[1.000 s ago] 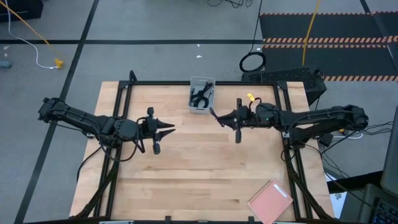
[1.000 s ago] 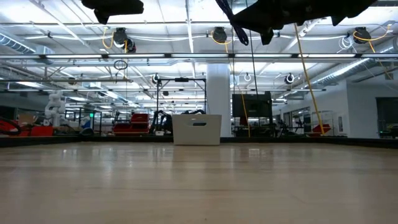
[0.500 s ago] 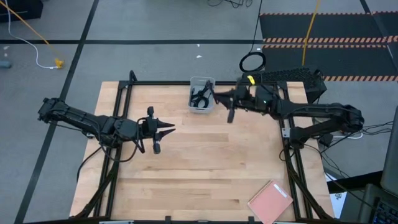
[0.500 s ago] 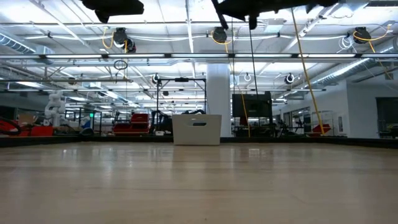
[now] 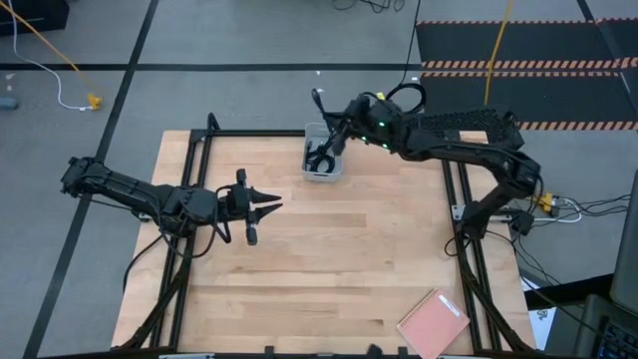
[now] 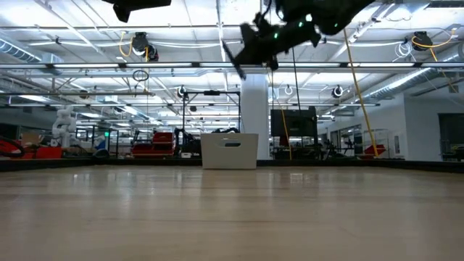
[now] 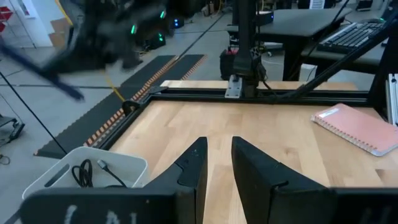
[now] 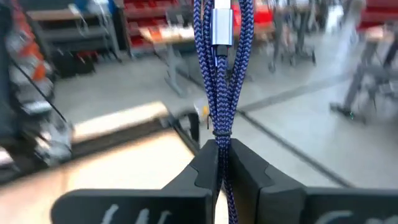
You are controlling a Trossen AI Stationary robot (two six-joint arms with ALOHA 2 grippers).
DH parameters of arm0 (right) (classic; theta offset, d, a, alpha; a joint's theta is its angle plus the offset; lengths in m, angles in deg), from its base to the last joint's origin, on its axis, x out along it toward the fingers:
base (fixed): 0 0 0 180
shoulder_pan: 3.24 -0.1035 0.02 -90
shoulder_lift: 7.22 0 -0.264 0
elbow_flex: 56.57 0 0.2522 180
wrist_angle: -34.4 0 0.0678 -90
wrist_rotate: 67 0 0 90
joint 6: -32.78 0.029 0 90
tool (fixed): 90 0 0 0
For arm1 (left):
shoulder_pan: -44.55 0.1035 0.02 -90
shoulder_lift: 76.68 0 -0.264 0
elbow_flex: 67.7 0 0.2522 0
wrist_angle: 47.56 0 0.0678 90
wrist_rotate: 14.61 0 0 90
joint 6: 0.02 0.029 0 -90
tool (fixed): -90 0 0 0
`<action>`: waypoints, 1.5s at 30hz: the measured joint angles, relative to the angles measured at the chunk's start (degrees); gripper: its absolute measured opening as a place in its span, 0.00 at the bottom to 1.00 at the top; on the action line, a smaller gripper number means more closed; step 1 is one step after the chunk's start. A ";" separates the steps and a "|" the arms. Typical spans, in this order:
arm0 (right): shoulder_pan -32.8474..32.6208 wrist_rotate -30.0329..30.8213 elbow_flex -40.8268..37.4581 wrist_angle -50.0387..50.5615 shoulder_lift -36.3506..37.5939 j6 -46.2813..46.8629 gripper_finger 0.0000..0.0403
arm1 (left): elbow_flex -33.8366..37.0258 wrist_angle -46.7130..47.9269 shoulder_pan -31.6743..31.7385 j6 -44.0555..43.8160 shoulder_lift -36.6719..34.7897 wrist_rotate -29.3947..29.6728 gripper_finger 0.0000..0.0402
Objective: Pick and place USB-C Cables
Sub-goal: Put the blue charger cable into the gray bin
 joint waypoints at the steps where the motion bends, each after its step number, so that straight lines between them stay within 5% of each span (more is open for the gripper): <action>1: 0.42 -0.03 0.01 0.48 -1.30 0.42 0.03 | 0.00 0.01 0.00 -0.02 0.00 -0.01 0.19; 12: 2.56 -6.10 0.02 4.64 -10.40 14.52 0.03 | 0.00 -0.24 0.00 -0.09 0.00 -0.09 0.19; 24: 2.94 1.06 0.02 12.35 -13.28 21.76 0.03 | 0.00 -0.67 0.00 -0.08 0.00 -0.09 0.19; 36: 2.77 1.63 -0.88 11.41 -14.67 24.81 0.04 | 0.00 -1.98 0.00 -0.06 0.00 -0.09 0.19; 45: 3.11 1.87 -3.89 10.71 -14.74 25.69 0.17 | 0.00 -1.98 -0.01 -0.15 0.00 -0.09 0.19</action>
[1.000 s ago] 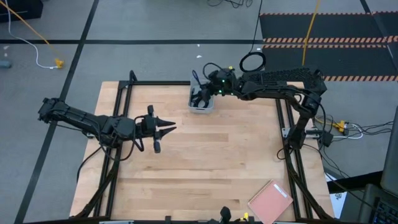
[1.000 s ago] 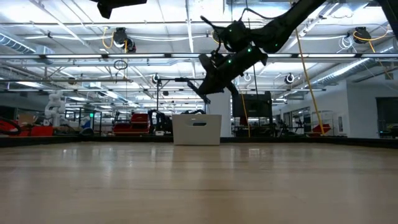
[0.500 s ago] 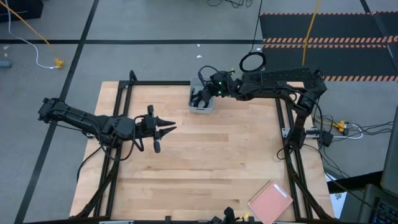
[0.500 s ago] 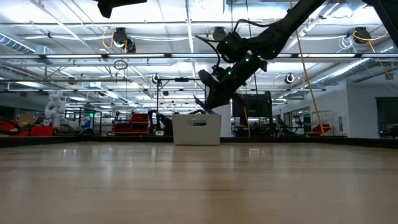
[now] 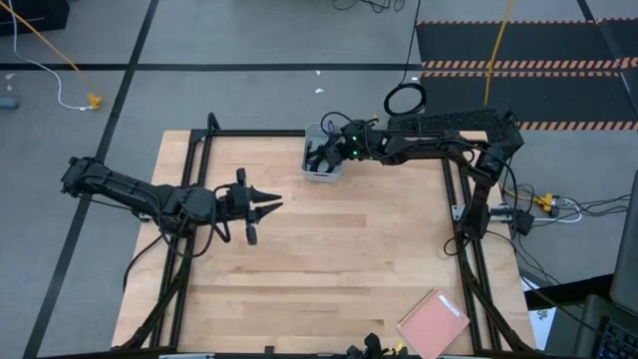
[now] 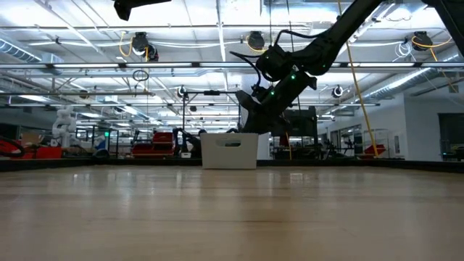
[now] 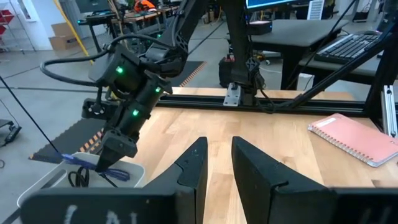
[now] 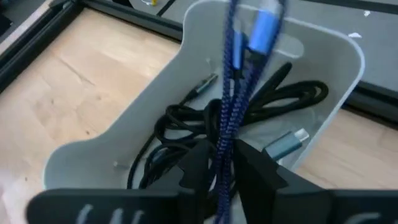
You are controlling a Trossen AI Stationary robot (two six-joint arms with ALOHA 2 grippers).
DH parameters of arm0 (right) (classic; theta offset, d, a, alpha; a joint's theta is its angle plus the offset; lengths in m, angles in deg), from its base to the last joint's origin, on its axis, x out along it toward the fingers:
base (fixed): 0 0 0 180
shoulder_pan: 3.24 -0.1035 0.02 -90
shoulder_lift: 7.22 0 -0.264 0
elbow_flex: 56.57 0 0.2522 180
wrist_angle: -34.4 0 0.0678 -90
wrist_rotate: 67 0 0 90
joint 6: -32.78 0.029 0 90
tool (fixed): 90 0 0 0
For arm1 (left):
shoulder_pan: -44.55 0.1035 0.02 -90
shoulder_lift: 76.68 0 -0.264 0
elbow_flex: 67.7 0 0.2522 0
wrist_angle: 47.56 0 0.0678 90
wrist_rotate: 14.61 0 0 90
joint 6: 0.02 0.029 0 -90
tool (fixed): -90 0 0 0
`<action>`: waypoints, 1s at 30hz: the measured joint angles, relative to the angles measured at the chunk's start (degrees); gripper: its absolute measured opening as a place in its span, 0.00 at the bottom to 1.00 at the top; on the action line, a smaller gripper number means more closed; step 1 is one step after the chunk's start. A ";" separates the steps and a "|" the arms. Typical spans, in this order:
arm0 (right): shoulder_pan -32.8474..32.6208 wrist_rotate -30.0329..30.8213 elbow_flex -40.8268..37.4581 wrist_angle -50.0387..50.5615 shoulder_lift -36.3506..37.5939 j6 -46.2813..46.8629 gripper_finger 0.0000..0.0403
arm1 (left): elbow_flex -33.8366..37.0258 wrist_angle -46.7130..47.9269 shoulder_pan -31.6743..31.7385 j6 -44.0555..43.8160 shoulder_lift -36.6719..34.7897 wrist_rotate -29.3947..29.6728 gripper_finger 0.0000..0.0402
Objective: Pick and place USB-C Cables
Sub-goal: Put the blue charger cable into the gray bin, then return to Home Position
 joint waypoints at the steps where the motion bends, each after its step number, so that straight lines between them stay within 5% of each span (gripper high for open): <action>1: 0.00 -0.05 -0.07 -0.18 0.00 0.00 0.19 | 0.00 -0.02 0.01 -0.06 0.00 0.00 0.19; 16: -2.70 -3.37 -0.07 0.00 8.53 -8.47 0.31 | 0.00 0.01 -0.05 0.06 0.00 0.00 0.19; 30: -22.61 -4.56 -18.43 -0.56 38.87 -26.60 0.31 | 0.00 0.06 -0.05 0.49 0.00 0.01 0.19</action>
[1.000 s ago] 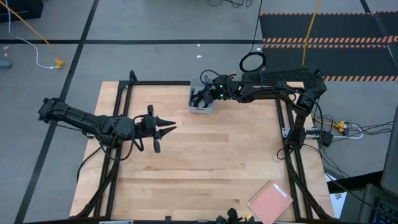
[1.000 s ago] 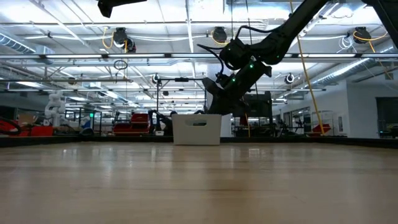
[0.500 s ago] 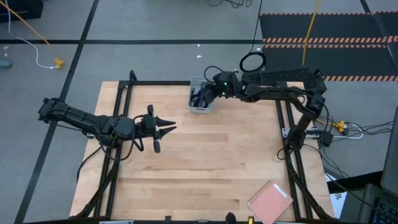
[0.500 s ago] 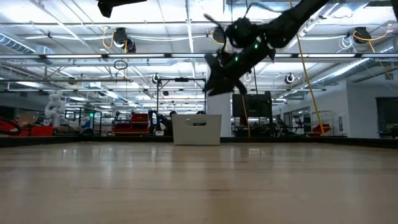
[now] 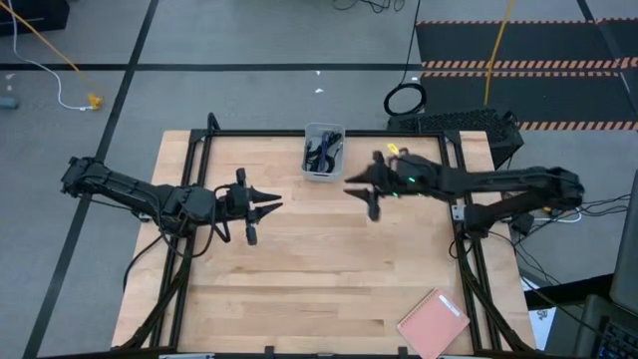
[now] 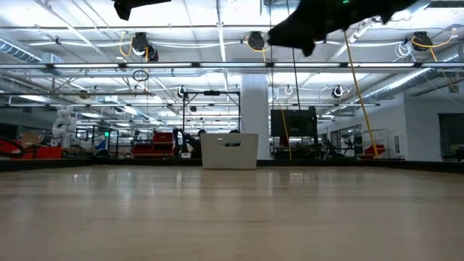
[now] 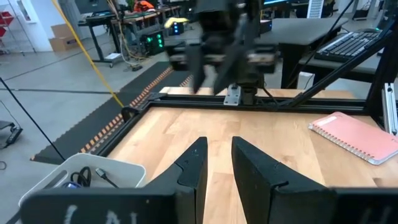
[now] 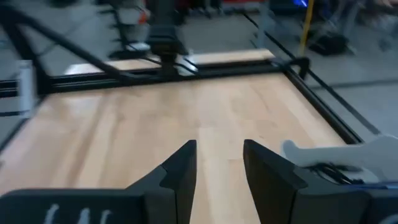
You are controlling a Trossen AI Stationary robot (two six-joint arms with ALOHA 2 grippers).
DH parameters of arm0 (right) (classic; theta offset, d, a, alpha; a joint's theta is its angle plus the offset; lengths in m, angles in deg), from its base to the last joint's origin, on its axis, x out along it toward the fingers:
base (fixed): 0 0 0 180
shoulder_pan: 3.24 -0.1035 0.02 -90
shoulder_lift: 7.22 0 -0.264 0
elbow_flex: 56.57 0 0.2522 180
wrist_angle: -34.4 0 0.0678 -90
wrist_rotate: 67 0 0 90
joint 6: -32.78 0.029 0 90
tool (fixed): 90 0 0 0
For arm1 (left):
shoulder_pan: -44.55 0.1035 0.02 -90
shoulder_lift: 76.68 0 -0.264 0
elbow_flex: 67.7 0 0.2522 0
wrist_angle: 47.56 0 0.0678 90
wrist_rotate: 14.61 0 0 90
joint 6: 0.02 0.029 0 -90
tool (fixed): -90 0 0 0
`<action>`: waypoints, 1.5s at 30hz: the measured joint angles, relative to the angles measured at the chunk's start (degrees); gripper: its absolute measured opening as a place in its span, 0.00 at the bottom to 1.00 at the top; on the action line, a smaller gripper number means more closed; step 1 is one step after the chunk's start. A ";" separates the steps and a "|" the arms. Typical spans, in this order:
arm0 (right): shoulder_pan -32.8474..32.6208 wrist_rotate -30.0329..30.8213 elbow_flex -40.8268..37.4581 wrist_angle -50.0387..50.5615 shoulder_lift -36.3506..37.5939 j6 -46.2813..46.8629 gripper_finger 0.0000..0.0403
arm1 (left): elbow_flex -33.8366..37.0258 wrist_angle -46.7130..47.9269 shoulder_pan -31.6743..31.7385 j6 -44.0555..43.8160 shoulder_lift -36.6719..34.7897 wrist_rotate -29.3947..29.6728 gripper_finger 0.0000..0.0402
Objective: Pick and place USB-C Cables
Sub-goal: Return to Home Position
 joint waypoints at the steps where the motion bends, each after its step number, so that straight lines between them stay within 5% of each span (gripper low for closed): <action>1: -1.19 0.11 -1.92 -0.84 2.21 -0.30 0.31 | 0.00 0.01 0.00 0.34 0.00 0.01 0.19; 7: -7.13 4.63 -12.22 -3.03 13.56 -4.31 0.26 | 0.00 0.07 0.00 1.10 0.00 0.01 0.19; 17: -11.20 5.76 -22.53 -3.18 24.38 -9.77 0.01 | 2.11 -2.53 0.04 4.87 -0.02 0.04 0.19; 23: -12.33 5.59 -28.97 -7.98 28.43 -11.93 0.01 | 10.41 -15.17 1.93 8.54 0.00 -0.70 0.19; 28: -12.39 2.62 -34.49 -9.68 31.65 -12.42 0.00 | 14.80 -20.58 7.42 8.28 -0.34 -12.13 0.16; 33: -12.38 2.59 -38.11 -10.04 35.38 -12.43 0.00 | 16.71 -21.24 12.00 6.26 -0.35 -17.21 0.02; 45: -12.38 1.71 -43.59 -10.08 41.93 -11.63 0.00 | 16.76 -18.12 15.31 7.04 -0.35 -19.13 0.02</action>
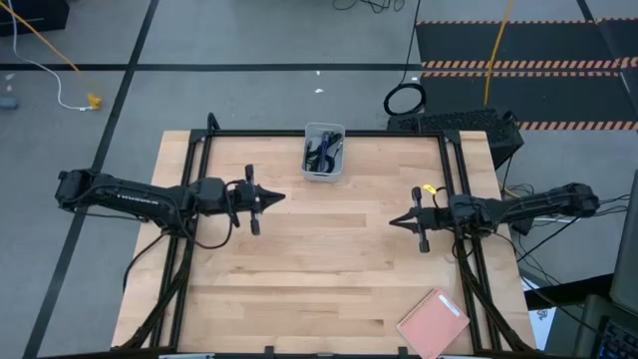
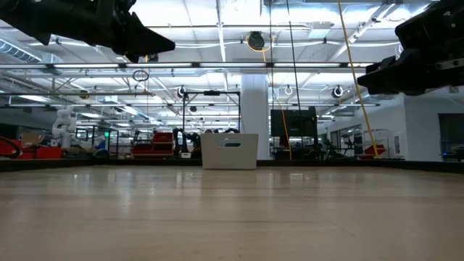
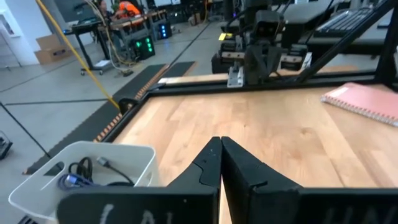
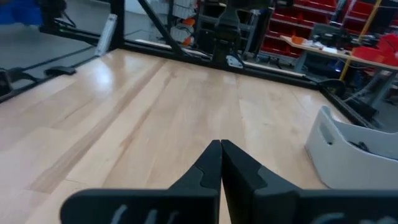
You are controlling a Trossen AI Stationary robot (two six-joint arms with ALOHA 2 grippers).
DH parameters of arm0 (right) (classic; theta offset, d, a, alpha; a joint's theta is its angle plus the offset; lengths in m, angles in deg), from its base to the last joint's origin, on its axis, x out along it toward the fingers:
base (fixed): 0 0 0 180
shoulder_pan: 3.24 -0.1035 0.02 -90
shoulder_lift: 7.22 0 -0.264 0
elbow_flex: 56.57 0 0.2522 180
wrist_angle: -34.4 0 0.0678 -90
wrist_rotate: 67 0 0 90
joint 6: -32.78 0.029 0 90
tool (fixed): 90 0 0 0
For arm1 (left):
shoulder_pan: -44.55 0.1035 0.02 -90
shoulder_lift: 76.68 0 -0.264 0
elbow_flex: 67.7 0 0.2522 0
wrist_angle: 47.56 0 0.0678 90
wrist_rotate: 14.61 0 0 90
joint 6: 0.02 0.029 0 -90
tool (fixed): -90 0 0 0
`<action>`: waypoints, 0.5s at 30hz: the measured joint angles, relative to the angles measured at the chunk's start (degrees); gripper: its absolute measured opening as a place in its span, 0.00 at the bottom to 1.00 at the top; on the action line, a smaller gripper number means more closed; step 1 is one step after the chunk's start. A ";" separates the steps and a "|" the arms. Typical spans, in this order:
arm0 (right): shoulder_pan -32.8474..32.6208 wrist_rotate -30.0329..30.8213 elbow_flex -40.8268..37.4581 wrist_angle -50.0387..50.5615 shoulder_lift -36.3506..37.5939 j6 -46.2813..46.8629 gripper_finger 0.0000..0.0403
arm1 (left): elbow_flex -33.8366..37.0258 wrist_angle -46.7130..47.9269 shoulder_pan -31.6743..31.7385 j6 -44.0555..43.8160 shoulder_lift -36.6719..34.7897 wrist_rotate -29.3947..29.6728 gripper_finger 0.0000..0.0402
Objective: Pick and place USB-C Cables
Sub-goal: Return to Home Position
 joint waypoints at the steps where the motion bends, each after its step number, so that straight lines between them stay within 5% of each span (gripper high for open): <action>1: 0.00 -0.55 -0.34 0.04 0.55 0.22 0.00 | 0.00 0.39 0.17 0.01 0.00 0.00 0.02; 15: 0.00 -2.14 -0.88 0.94 5.95 0.81 0.00 | 5.46 -3.71 0.76 -2.89 0.01 -0.44 0.01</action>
